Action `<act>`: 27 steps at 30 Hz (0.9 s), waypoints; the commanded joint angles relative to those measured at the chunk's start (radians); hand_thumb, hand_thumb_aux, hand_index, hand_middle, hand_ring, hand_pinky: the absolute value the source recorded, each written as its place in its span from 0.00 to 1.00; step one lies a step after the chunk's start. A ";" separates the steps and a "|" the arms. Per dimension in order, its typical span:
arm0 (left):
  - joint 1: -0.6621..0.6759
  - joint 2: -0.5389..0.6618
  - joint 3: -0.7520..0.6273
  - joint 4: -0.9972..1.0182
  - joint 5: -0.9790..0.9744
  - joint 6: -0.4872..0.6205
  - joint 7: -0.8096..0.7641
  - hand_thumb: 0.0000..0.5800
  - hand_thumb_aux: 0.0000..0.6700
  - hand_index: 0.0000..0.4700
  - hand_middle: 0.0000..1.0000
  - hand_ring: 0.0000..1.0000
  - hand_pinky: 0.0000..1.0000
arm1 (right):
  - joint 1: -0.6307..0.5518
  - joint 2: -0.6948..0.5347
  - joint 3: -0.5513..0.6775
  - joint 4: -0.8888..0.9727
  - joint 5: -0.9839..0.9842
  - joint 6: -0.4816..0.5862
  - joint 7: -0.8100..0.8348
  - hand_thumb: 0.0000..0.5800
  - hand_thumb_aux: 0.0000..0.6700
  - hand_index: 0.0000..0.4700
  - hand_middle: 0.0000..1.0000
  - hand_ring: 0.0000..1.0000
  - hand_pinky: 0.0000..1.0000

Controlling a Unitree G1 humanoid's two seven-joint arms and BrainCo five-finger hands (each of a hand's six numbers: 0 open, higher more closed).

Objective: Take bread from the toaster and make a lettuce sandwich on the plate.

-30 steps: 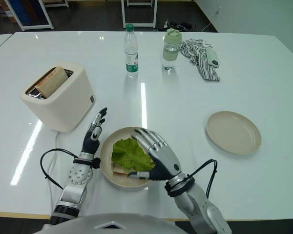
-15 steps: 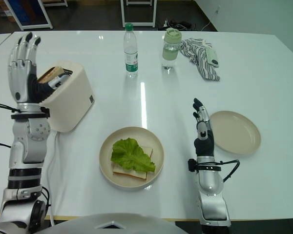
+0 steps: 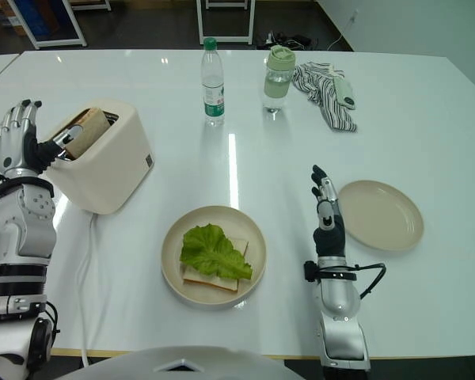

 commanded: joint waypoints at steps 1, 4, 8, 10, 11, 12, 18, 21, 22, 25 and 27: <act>0.014 0.013 -0.033 0.009 -0.025 0.009 -0.024 0.54 0.32 0.32 0.00 0.00 0.00 | 0.006 0.009 -0.011 0.008 -0.012 0.003 0.009 0.00 0.00 0.00 0.00 0.00 0.00; 0.022 0.018 -0.042 0.010 -0.039 0.015 -0.031 0.98 0.86 0.86 0.00 0.00 0.00 | 0.012 0.013 -0.018 0.004 -0.013 0.003 0.013 0.00 0.00 0.00 0.00 0.00 0.00; 0.032 0.018 -0.054 0.007 -0.059 0.008 -0.046 1.00 1.00 1.00 0.00 0.00 0.00 | 0.021 0.017 -0.030 -0.001 -0.016 0.003 0.014 0.00 0.00 0.00 0.00 0.00 0.00; 0.038 0.019 -0.054 0.000 -0.072 -0.001 -0.045 1.00 1.00 1.00 0.00 0.00 0.00 | 0.022 0.020 -0.032 -0.001 -0.017 0.004 0.017 0.00 0.00 0.00 0.00 0.00 0.00; 0.041 0.018 -0.053 -0.006 -0.075 -0.004 -0.038 1.00 1.00 1.00 0.00 0.00 0.00 | 0.022 0.020 -0.033 -0.001 -0.017 0.003 0.018 0.00 0.00 0.00 0.00 0.00 0.00; 0.041 0.019 -0.051 -0.011 -0.078 -0.011 -0.022 1.00 1.00 1.00 0.00 0.00 0.00 | 0.023 0.021 -0.034 -0.001 -0.018 0.003 0.018 0.00 0.00 0.00 0.00 0.00 0.00; 0.039 0.034 -0.031 -0.093 -0.031 -0.160 0.235 1.00 1.00 1.00 1.00 1.00 1.00 | 0.026 0.026 -0.039 0.003 -0.025 0.003 0.020 0.00 0.00 0.00 0.00 0.00 0.00; 0.056 0.035 0.013 -0.201 -0.002 -0.279 0.448 1.00 1.00 1.00 1.00 1.00 1.00 | 0.022 0.028 -0.037 0.009 -0.029 0.003 0.021 0.00 0.00 0.00 0.00 0.00 0.00; 0.064 0.038 0.031 -0.239 0.011 -0.312 0.508 1.00 1.00 1.00 1.00 1.00 1.00 | 0.022 0.028 -0.036 0.010 -0.030 0.003 0.022 0.00 0.00 0.00 0.00 0.00 0.00; 0.088 0.047 0.069 -0.343 0.031 -0.415 0.624 1.00 1.00 1.00 1.00 1.00 1.00 | 0.020 0.030 -0.037 0.012 -0.033 0.003 0.023 0.00 0.00 0.00 0.00 0.00 0.00; 0.099 0.038 0.082 -0.393 -0.017 -0.480 0.627 1.00 1.00 1.00 1.00 1.00 1.00 | 0.018 0.032 -0.038 0.015 -0.034 0.002 0.023 0.00 0.00 0.00 0.00 0.00 0.00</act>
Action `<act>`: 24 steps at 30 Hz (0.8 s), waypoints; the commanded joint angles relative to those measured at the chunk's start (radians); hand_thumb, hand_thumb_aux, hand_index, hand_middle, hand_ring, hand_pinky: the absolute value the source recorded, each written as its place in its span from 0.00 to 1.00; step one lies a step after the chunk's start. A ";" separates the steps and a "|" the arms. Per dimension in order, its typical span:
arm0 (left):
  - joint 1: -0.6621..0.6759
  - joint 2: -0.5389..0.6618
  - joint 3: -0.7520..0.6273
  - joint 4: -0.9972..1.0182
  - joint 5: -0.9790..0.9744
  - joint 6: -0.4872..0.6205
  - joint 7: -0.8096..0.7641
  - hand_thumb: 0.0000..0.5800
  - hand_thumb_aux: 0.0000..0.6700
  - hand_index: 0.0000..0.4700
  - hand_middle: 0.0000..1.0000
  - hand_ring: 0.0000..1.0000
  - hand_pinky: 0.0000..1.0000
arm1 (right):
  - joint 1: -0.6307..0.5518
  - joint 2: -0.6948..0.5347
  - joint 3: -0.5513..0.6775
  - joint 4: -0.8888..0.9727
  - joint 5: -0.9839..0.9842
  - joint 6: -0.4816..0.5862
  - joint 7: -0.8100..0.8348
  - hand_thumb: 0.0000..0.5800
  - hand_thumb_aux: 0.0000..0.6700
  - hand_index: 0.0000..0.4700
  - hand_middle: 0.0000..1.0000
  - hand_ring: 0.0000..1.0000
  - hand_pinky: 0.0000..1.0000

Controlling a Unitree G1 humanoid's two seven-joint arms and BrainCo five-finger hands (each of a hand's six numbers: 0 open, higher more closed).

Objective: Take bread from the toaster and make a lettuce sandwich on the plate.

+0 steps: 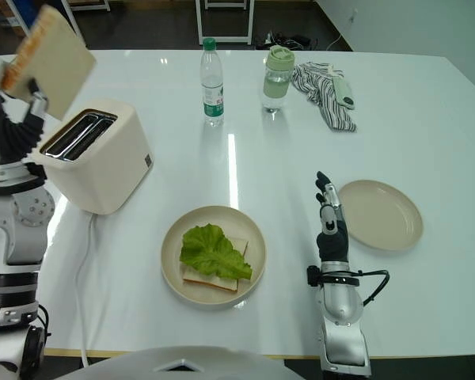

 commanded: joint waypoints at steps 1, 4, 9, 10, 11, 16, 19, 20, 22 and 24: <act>0.032 -0.007 0.030 -0.106 -0.088 -0.128 0.009 1.00 1.00 1.00 1.00 1.00 1.00 | -0.005 0.008 -0.004 0.011 -0.010 0.003 0.003 0.00 0.00 0.00 0.00 0.00 0.00; 0.044 -0.057 0.017 -0.146 -0.339 -0.184 -0.124 1.00 1.00 1.00 1.00 1.00 1.00 | -0.011 0.011 -0.002 0.015 -0.012 0.003 0.006 0.00 0.00 0.00 0.00 0.00 0.00; 0.069 -0.130 -0.114 -0.179 -0.816 -0.185 -0.464 1.00 1.00 1.00 1.00 1.00 1.00 | -0.018 0.009 -0.011 0.018 -0.012 0.005 0.011 0.00 0.00 0.00 0.00 0.00 0.00; 0.077 -0.137 -0.156 -0.184 -0.900 -0.158 -0.548 1.00 1.00 1.00 1.00 1.00 1.00 | -0.019 0.007 -0.015 0.018 -0.010 0.006 0.011 0.00 0.00 0.00 0.00 0.00 0.00; 0.088 -0.143 -0.192 -0.184 -0.951 -0.129 -0.615 1.00 1.00 1.00 1.00 1.00 1.00 | -0.022 0.003 -0.021 0.019 -0.007 0.007 0.013 0.00 0.00 0.00 0.00 0.00 0.00; 0.089 -0.153 -0.311 -0.116 -1.063 0.043 -0.864 1.00 1.00 1.00 1.00 1.00 1.00 | -0.030 -0.010 -0.064 0.024 0.008 0.012 0.016 0.00 0.00 0.00 0.00 0.00 0.00; 0.080 -0.120 -0.372 -0.080 -1.087 0.177 -1.015 1.00 1.00 1.00 1.00 1.00 1.00 | -0.031 -0.015 -0.087 0.023 0.015 0.014 0.018 0.00 0.00 0.00 0.00 0.00 0.00; 0.076 -0.114 -0.387 -0.073 -1.096 0.207 -1.065 1.00 1.00 1.00 1.00 1.00 1.00 | -0.030 -0.015 -0.091 0.025 0.015 0.014 0.019 0.00 0.00 0.00 0.00 0.00 0.00; 0.059 -0.098 -0.419 -0.049 -1.083 0.245 -1.154 1.00 1.00 1.00 1.00 1.00 1.00 | -0.030 -0.012 -0.092 0.031 0.013 0.012 0.020 0.00 0.00 0.00 0.00 0.00 0.00; 0.030 -0.086 -0.436 -0.006 -1.058 0.257 -1.220 1.00 1.00 1.00 1.00 1.00 1.00 | -0.028 -0.006 -0.087 0.035 0.008 0.011 0.019 0.00 0.00 0.00 0.00 0.00 0.00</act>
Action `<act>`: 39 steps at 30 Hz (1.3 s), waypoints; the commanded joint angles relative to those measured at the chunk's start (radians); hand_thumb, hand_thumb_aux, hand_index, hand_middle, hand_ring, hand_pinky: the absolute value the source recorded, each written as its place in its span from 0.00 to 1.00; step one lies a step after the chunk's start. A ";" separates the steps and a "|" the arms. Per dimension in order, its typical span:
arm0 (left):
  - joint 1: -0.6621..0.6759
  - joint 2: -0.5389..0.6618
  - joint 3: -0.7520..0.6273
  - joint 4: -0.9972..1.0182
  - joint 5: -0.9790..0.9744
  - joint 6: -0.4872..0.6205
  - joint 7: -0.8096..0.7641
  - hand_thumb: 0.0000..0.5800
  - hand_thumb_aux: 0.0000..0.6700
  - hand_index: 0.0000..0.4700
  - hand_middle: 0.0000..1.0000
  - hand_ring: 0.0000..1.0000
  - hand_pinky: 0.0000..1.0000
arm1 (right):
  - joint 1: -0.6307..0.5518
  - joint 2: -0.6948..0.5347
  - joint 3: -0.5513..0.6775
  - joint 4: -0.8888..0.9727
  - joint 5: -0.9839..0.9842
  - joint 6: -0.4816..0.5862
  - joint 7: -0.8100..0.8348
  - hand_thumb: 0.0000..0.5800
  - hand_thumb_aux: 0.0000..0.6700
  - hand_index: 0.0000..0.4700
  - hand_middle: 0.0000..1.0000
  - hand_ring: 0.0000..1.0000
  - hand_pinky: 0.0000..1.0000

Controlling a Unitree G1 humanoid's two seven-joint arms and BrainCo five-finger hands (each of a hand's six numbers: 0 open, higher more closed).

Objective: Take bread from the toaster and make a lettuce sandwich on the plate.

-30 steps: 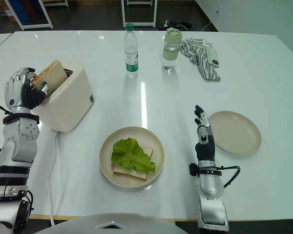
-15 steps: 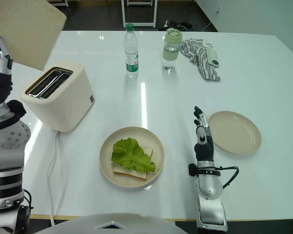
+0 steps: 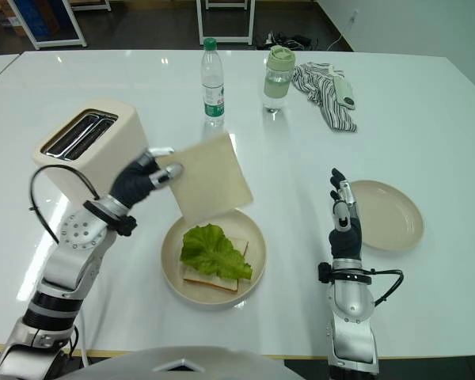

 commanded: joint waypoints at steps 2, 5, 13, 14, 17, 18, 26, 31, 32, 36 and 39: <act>-0.092 0.044 -0.039 0.115 0.038 0.034 -0.190 1.00 1.00 1.00 1.00 1.00 1.00 | -0.003 0.011 0.007 0.022 0.000 0.010 0.006 0.00 0.00 0.00 0.00 0.00 0.00; -0.181 0.056 -0.046 0.208 0.060 0.029 -0.286 1.00 1.00 1.00 1.00 1.00 1.00 | -0.006 0.017 0.019 0.037 -0.008 0.008 0.005 0.00 0.00 0.00 0.00 0.00 0.00; -0.226 0.056 -0.060 0.268 0.092 0.016 -0.434 1.00 1.00 1.00 1.00 1.00 1.00 | 0.002 0.024 0.031 0.047 -0.021 0.006 0.005 0.00 0.00 0.00 0.00 0.00 0.00; -0.224 0.053 -0.062 0.277 0.098 0.014 -0.438 1.00 1.00 1.00 1.00 1.00 1.00 | 0.004 0.024 0.032 0.048 -0.022 0.006 0.005 0.00 0.00 0.00 0.00 0.00 0.00; -0.214 0.038 -0.072 0.290 0.108 0.008 -0.453 1.00 1.00 1.00 1.00 1.00 1.00 | 0.007 0.025 0.034 0.051 -0.027 0.006 0.004 0.00 0.00 0.00 0.00 0.00 0.00; -0.210 0.034 -0.076 0.289 0.108 0.008 -0.459 1.00 1.00 1.00 1.00 1.00 1.00 | 0.006 0.025 0.037 0.050 -0.029 0.007 0.004 0.00 0.00 0.00 0.00 0.00 0.00; -0.195 0.006 -0.075 0.335 0.136 0.006 -0.459 1.00 1.00 1.00 1.00 1.00 1.00 | 0.013 0.022 0.043 0.042 -0.039 0.008 0.008 0.00 0.00 0.00 0.00 0.00 0.00; -0.198 -0.006 -0.074 0.385 0.170 0.002 -0.449 1.00 1.00 1.00 1.00 1.00 1.00 | 0.021 0.022 0.055 0.029 -0.054 0.005 0.011 0.00 0.00 0.00 0.00 0.00 0.00; -0.200 -0.007 -0.072 0.395 0.177 0.000 -0.447 1.00 1.00 1.00 1.00 1.00 1.00 | 0.024 0.022 0.056 0.024 -0.057 0.005 0.012 0.00 0.00 0.00 0.00 0.00 0.00; -0.198 -0.008 -0.072 0.411 0.190 -0.004 -0.451 1.00 1.00 1.00 1.00 1.00 1.00 | 0.035 0.024 0.069 0.007 -0.066 0.005 0.019 0.00 0.00 0.00 0.00 0.00 0.00; -0.193 -0.005 -0.079 0.408 0.193 -0.002 -0.465 1.00 1.00 1.00 1.00 1.00 1.00 | 0.046 0.021 0.100 -0.009 -0.074 -0.002 0.037 0.00 0.00 0.00 0.00 0.00 0.00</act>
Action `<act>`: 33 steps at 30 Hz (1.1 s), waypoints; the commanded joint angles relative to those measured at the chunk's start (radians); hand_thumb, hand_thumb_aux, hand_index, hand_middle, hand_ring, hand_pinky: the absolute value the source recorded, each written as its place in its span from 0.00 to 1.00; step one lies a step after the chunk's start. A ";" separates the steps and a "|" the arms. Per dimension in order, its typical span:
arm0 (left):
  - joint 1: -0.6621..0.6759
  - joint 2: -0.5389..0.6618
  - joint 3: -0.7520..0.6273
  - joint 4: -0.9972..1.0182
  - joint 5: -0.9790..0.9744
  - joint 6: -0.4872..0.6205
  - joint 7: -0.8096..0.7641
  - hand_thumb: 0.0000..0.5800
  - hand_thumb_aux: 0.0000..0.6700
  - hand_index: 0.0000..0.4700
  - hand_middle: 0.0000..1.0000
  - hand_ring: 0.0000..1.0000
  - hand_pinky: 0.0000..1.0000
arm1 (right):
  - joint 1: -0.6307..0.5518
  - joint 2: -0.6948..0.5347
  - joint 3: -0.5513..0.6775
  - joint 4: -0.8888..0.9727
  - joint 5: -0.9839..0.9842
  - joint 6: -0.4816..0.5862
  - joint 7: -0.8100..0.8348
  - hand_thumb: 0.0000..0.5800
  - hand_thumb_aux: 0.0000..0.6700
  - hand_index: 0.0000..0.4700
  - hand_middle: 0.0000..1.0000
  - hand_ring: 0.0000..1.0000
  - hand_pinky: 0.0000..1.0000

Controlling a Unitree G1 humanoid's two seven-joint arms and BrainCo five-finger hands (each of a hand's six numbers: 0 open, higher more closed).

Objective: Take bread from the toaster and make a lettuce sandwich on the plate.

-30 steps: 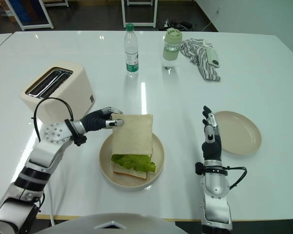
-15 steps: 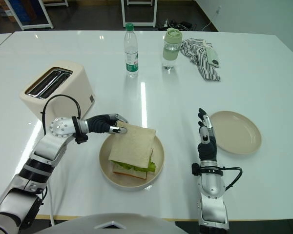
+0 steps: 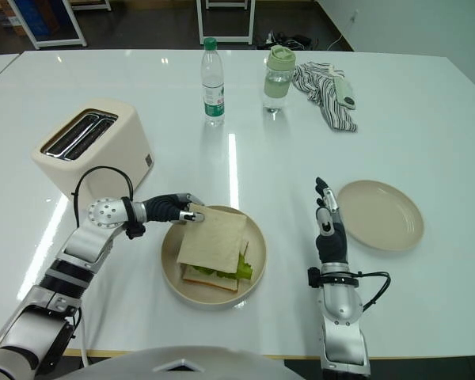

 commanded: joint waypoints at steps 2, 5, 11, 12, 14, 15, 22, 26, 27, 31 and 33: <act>0.008 0.001 -0.006 0.009 0.017 -0.004 -0.023 1.00 1.00 1.00 1.00 1.00 1.00 | 0.025 -0.010 0.058 -0.040 -0.036 -0.017 0.032 0.00 0.00 0.00 0.00 0.00 0.00; 0.010 0.001 -0.001 0.005 0.015 -0.002 -0.031 1.00 1.00 1.00 1.00 1.00 1.00 | 0.040 -0.023 0.097 -0.063 -0.075 -0.047 0.047 0.00 0.00 0.00 0.00 0.00 0.00; 0.017 -0.015 -0.015 -0.002 0.019 0.009 -0.034 1.00 1.00 1.00 1.00 1.00 1.00 | 0.054 -0.054 0.171 -0.084 -0.202 -0.118 0.047 0.00 0.00 0.00 0.00 0.00 0.00; 0.017 -0.018 -0.017 0.002 0.021 0.011 -0.034 1.00 1.00 1.00 1.00 1.00 1.00 | 0.056 -0.061 0.180 -0.086 -0.234 -0.132 0.042 0.00 0.00 0.00 0.00 0.00 0.00; 0.016 -0.021 -0.019 0.016 0.031 0.015 -0.026 1.00 1.00 1.00 1.00 1.00 1.00 | 0.064 -0.081 0.205 -0.092 -0.306 -0.177 0.030 0.00 0.00 0.00 0.00 0.00 0.00; 0.015 -0.022 -0.018 0.022 0.035 0.016 -0.024 1.00 1.00 1.00 1.00 1.00 1.00 | 0.067 -0.094 0.216 -0.096 -0.362 -0.201 0.017 0.00 0.00 0.00 0.00 0.00 0.00; 0.012 -0.037 -0.031 0.037 0.066 0.027 -0.015 1.00 1.00 1.00 1.00 1.00 1.00 | 0.071 -0.178 0.293 -0.103 -0.703 -0.315 -0.066 0.00 0.00 0.00 0.00 0.00 0.00; 0.008 -0.034 -0.027 0.051 0.076 0.027 -0.011 1.00 1.00 1.00 1.00 1.00 1.00 | 0.073 -0.220 0.336 -0.091 -0.840 -0.325 -0.091 0.00 0.00 0.00 0.00 0.00 0.00; 0.008 -0.033 -0.026 0.052 0.078 0.027 -0.012 1.00 1.00 1.00 1.00 1.00 1.00 | 0.071 -0.230 0.345 -0.084 -0.875 -0.319 -0.097 0.00 0.00 0.00 0.00 0.00 0.00; 0.007 -0.036 -0.026 0.060 0.086 0.026 -0.014 1.00 1.00 1.00 1.00 1.00 1.00 | 0.056 -0.259 0.384 -0.057 -0.989 -0.293 -0.118 0.00 0.00 0.00 0.00 0.00 0.00; 0.007 -0.037 -0.027 0.065 0.088 0.026 -0.013 1.00 1.00 1.00 1.00 1.00 1.00 | 0.051 -0.270 0.404 -0.045 -1.028 -0.278 -0.118 0.00 0.00 0.00 0.00 0.00 0.00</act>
